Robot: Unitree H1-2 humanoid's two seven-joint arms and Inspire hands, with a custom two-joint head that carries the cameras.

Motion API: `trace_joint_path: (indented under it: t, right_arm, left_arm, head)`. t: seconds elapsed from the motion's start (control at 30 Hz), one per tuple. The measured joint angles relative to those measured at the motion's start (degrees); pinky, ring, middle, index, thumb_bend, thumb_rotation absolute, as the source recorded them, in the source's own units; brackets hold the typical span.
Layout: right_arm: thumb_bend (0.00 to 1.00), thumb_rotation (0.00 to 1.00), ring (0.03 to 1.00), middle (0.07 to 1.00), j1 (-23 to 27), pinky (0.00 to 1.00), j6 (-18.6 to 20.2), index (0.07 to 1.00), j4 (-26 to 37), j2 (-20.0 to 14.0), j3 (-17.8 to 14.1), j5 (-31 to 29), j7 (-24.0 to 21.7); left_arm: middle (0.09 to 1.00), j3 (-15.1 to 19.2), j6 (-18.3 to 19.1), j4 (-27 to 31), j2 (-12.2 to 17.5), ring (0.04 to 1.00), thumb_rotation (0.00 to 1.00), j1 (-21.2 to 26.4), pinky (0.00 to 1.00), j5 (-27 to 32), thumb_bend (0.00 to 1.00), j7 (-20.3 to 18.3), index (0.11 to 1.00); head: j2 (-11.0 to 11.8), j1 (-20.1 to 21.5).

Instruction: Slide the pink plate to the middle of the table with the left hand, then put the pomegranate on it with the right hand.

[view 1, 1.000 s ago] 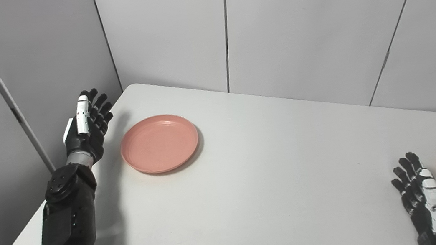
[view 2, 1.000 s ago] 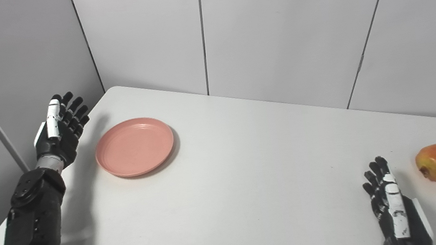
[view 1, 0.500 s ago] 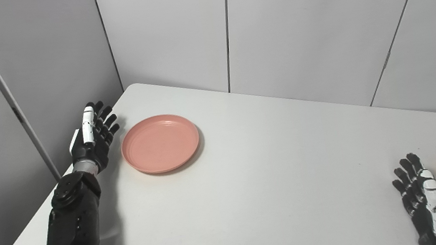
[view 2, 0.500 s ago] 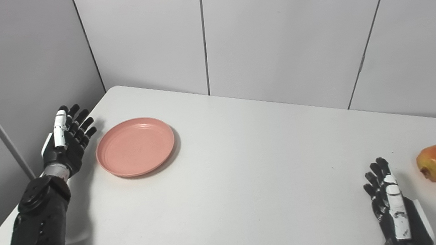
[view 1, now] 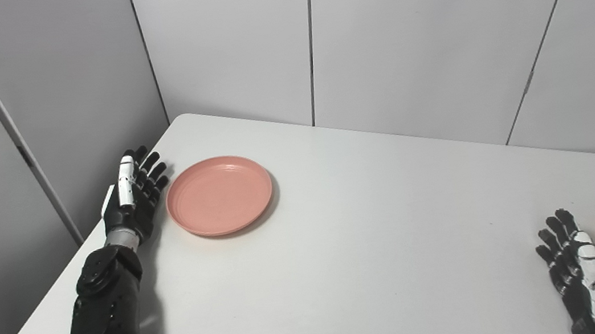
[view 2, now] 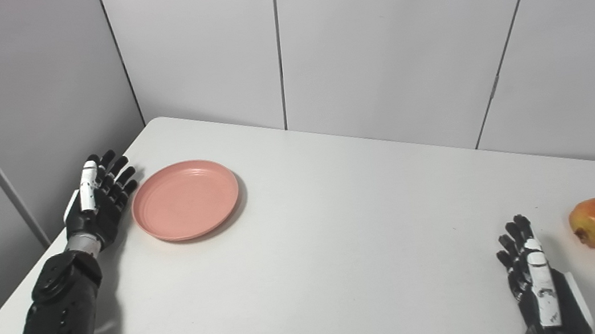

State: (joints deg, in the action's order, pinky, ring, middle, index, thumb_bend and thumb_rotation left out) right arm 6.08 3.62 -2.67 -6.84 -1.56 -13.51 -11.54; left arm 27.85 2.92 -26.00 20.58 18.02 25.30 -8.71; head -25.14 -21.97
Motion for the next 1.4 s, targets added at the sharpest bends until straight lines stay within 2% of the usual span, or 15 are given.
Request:
trace_joint_path:
  t: [0.17,0.33,0.63,0.9,1.1,1.4]
  right_arm:
    - [0.17,1.0,1.0,1.0,-0.01,1.0,-0.01,1.0,-0.15,-0.03,0.0,0.01,-0.09]
    - [0.18,1.0,1.0,1.0,-0.01,1.0,-0.01,1.0,-0.15,-0.01,0.0,-0.09,-0.11]
    - [0.18,1.0,1.0,1.0,-0.02,1.0,0.0,1.0,-0.12,0.01,-0.01,0.0,0.0]
    - [0.17,1.0,1.0,1.0,-0.07,1.0,0.0,1.0,-0.03,0.06,0.11,0.18,0.1]
    - [0.18,1.0,1.0,1.0,-0.08,1.0,0.0,1.0,-0.02,0.24,0.11,0.5,0.29]
    - [0.19,1.0,1.0,1.0,-0.19,1.0,-0.01,1.0,0.13,0.42,0.06,-0.07,0.41]
  left_arm:
    - [0.949,-0.54,-0.31,1.31,-1.38,0.948,1.0,-0.65,0.96,0.38,0.36,0.07,0.94]
    - [0.957,-1.26,-2.27,-0.53,-1.54,0.956,1.0,-0.56,0.97,0.96,0.37,-1.22,0.95]
    - [0.937,-2.11,-1.95,0.13,-1.93,0.935,1.0,-0.62,0.94,1.03,0.38,-0.93,0.932]
    - [0.922,-4.09,0.54,3.9,-3.98,0.916,1.0,-1.21,0.92,0.99,0.37,1.12,0.917]
    - [0.951,-4.67,2.55,5.44,-4.61,0.95,1.0,-1.16,0.96,1.1,0.37,1.44,0.945]
    - [0.913,-5.86,2.82,5.49,-4.94,0.914,1.0,-0.9,0.93,0.86,0.37,1.67,0.905]
  head:
    - [-0.09,0.26]
    - [-0.18,0.35]
    - [-0.26,0.88]
    - [-0.7,1.49]
    - [-0.88,2.02]
    - [-1.49,3.08]
